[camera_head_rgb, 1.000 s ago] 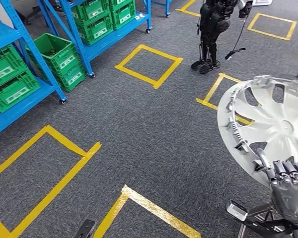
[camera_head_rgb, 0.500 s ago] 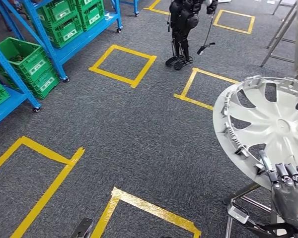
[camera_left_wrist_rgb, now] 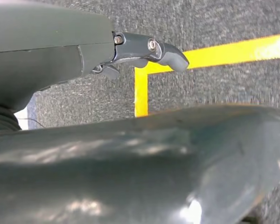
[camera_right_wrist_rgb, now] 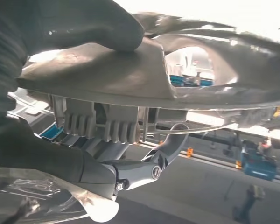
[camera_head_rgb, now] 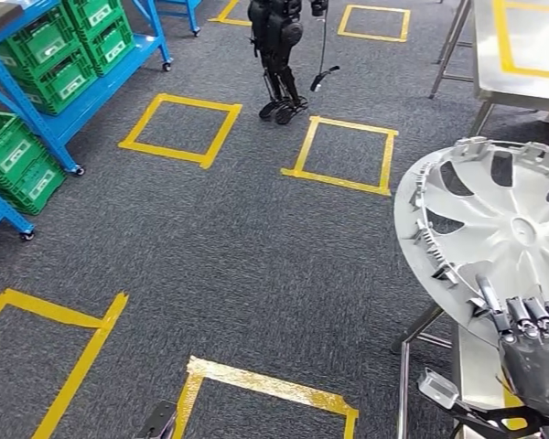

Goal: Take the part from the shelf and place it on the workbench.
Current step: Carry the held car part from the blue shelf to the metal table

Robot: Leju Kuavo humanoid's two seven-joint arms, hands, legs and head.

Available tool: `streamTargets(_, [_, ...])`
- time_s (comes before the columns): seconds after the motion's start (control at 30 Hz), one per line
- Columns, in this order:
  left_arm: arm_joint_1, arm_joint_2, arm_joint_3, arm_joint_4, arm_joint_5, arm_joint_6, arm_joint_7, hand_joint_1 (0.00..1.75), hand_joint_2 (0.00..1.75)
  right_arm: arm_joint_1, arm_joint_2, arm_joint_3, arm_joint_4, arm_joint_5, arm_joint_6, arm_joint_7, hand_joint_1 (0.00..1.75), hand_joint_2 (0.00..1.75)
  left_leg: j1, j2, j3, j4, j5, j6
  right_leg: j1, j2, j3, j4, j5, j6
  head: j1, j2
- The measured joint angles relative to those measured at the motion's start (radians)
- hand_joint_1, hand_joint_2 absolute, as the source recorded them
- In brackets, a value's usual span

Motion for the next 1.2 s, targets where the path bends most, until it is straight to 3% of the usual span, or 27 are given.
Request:
streamTargets(0.07, [0.002,0.0,0.0,0.0,0.0,0.0,0.001,0.0,0.0,0.0,0.0,0.0,0.0,0.0,0.0,0.001,1.75,1.75,0.0,-0.003,-0.001,-0.005,0.026,0.003,0.001,0.02,0.001,0.001,0.0,0.0,0.0,0.0])
streamTargets(0.13, [0.001,0.001,-0.001,0.0,-0.001,0.0,0.001,0.0,0.0,0.0,0.0,0.0,0.0,0.0,0.0,0.003,1.75,1.75,0.0,-0.019,0.043,-0.111,0.093,0.011,0.001,0.039,0.002,0.002,0.0,0.0,0.0,0.0])
streamTargets(0.2, [-0.001,0.004,-0.001,0.0,-0.002,0.0,0.001,0.0,0.0,-0.001,0.0,0.0,0.0,0.0,0.0,0.006,1.75,1.75,0.002,-0.061,0.094,-0.234,0.143,0.02,0.002,0.062,-0.003,0.006,0.002,0.006,0.001,0.0])
streamTargets(0.27, [-0.002,0.006,-0.004,0.0,-0.003,0.0,0.002,0.0,0.0,-0.004,0.0,0.0,0.0,0.0,0.0,0.009,1.75,1.75,0.001,-0.078,0.109,-0.276,0.144,0.023,-0.003,0.085,-0.014,0.007,0.007,0.019,0.0,0.0])
streamTargets(0.33, [-0.003,0.005,-0.006,0.0,-0.006,-0.001,0.003,0.0,0.0,-0.003,0.0,0.0,0.0,0.0,0.0,0.011,1.75,1.75,0.002,-0.058,0.112,-0.287,0.146,0.027,-0.007,0.101,-0.024,0.003,0.013,0.033,-0.003,0.0])
streamTargets(0.4, [-0.006,0.004,-0.007,0.001,-0.007,-0.001,0.003,0.0,0.0,-0.001,0.0,0.002,0.0,0.0,0.0,0.014,1.75,1.75,0.007,-0.036,0.116,-0.298,0.153,0.036,-0.004,0.067,-0.048,0.041,-0.012,0.042,0.005,0.0])
streamTargets(0.47, [-0.007,0.005,-0.008,0.001,-0.007,-0.002,0.003,0.0,0.0,-0.003,0.0,0.004,0.0,0.0,0.0,0.017,1.75,1.75,0.006,-0.013,0.117,-0.301,0.155,0.041,-0.002,0.005,-0.105,0.158,-0.069,0.049,0.013,0.0])
streamTargets(0.53, [-0.003,0.005,-0.011,0.001,-0.007,-0.001,0.004,0.0,0.0,-0.004,0.0,0.007,0.0,0.0,0.0,0.019,1.75,1.75,0.004,0.013,0.117,-0.301,0.154,0.042,-0.004,-0.023,-0.159,0.27,-0.106,0.055,0.015,0.0])
streamTargets(0.57, [-0.003,0.005,-0.013,0.001,-0.008,0.0,0.004,0.0,0.0,-0.001,0.0,0.007,0.0,0.0,0.0,0.02,1.75,1.75,0.004,0.026,0.118,-0.301,0.152,0.042,-0.004,-0.027,-0.161,0.278,-0.099,0.056,0.016,0.0])
streamTargets(0.6, [-0.002,0.004,-0.015,0.001,-0.008,0.002,0.004,0.0,0.0,0.002,0.0,0.007,-0.001,0.0,0.0,0.023,1.75,1.75,0.004,0.038,0.119,-0.301,0.151,0.04,-0.004,-0.032,-0.144,0.247,-0.076,0.056,0.016,0.0])
streamTargets(0.67, [-0.003,-0.002,-0.019,0.001,-0.01,0.009,0.007,0.0,0.0,0.016,0.0,0.007,-0.004,0.0,0.0,0.036,1.75,1.75,0.002,0.056,0.125,-0.301,0.147,0.035,-0.001,-0.067,-0.064,0.104,-0.02,0.051,0.016,0.0])
streamTargets(0.73, [-0.003,-0.009,-0.024,0.001,-0.014,0.019,0.012,0.0,0.0,0.034,-0.001,0.006,-0.013,0.0,0.0,0.057,1.75,1.75,-0.003,0.07,0.129,-0.299,0.141,0.026,0.005,-0.098,-0.008,0.008,0.001,0.04,0.015,0.0])
streamTargets(0.77, [-0.003,-0.013,-0.027,0.001,-0.016,0.024,0.015,0.0,0.0,0.043,-0.002,0.006,-0.018,0.0,0.0,0.069,1.75,1.75,-0.006,0.077,0.131,-0.298,0.14,0.021,0.008,-0.1,-0.003,0.0,-0.003,0.033,0.015,0.0])
streamTargets(0.83, [-0.003,-0.021,-0.031,0.001,-0.019,0.033,0.022,0.0,0.0,0.066,-0.006,0.006,-0.029,0.0,0.0,0.095,1.75,1.75,-0.007,0.086,0.134,-0.298,0.136,0.011,0.007,-0.079,-0.004,-0.001,0.001,0.021,0.015,0.0])
streamTargets(0.9, [-0.004,-0.028,-0.034,0.001,-0.02,0.039,0.025,0.0,0.0,0.084,-0.011,0.005,-0.04,0.0,0.0,0.115,1.75,1.75,-0.003,0.057,0.124,-0.262,0.105,0.002,0.003,-0.059,-0.003,-0.004,0.004,0.01,0.013,0.0])
streamTargets(0.97, [-0.002,-0.032,-0.037,0.001,-0.021,0.041,0.026,0.0,0.0,0.091,-0.013,0.005,-0.045,0.0,0.0,0.122,1.75,1.75,0.0,0.014,0.077,-0.147,0.039,-0.001,0.002,-0.037,-0.003,-0.006,0.006,0.001,0.011,0.0])
streamTargets(1.03, [0.002,-0.035,-0.041,0.001,-0.021,0.041,0.028,0.0,0.0,0.098,-0.014,0.006,-0.046,0.0,0.0,0.124,1.75,1.75,-0.001,0.001,0.019,-0.02,-0.009,0.0,0.005,-0.011,-0.002,-0.006,0.006,-0.003,0.011,0.0])
streamTargets(1.07, [0.003,-0.036,-0.042,0.001,-0.021,0.042,0.029,0.0,0.0,0.102,-0.014,0.006,-0.047,0.0,0.0,0.125,1.75,1.75,-0.001,-0.001,0.007,0.002,-0.006,0.003,0.007,0.003,-0.002,-0.005,0.006,-0.003,0.011,0.0])
streamTargets(1.1, [0.003,-0.037,-0.042,0.001,-0.021,0.042,0.029,0.0,0.0,0.105,-0.014,0.006,-0.048,0.0,0.0,0.126,1.75,1.75,-0.001,-0.003,0.012,-0.016,0.018,0.007,0.009,0.017,-0.001,-0.005,0.007,-0.003,0.012,0.0])
streamTargets(1.13, [0.003,-0.039,-0.043,0.001,-0.021,0.042,0.03,0.0,0.0,0.107,-0.015,0.005,-0.049,0.0,0.0,0.127,1.75,1.75,-0.002,-0.009,0.033,-0.069,0.057,0.012,0.01,0.031,-0.001,-0.004,0.007,-0.003,0.011,0.0])
streamTargets(1.2, [0.003,-0.039,-0.044,0.001,-0.021,0.042,0.031,0.0,0.0,0.109,-0.015,0.004,-0.051,0.0,0.0,0.128,1.75,1.75,-0.003,-0.048,0.089,-0.202,0.126,0.029,0.011,0.057,-0.002,0.0,0.007,-0.001,0.013,0.0])
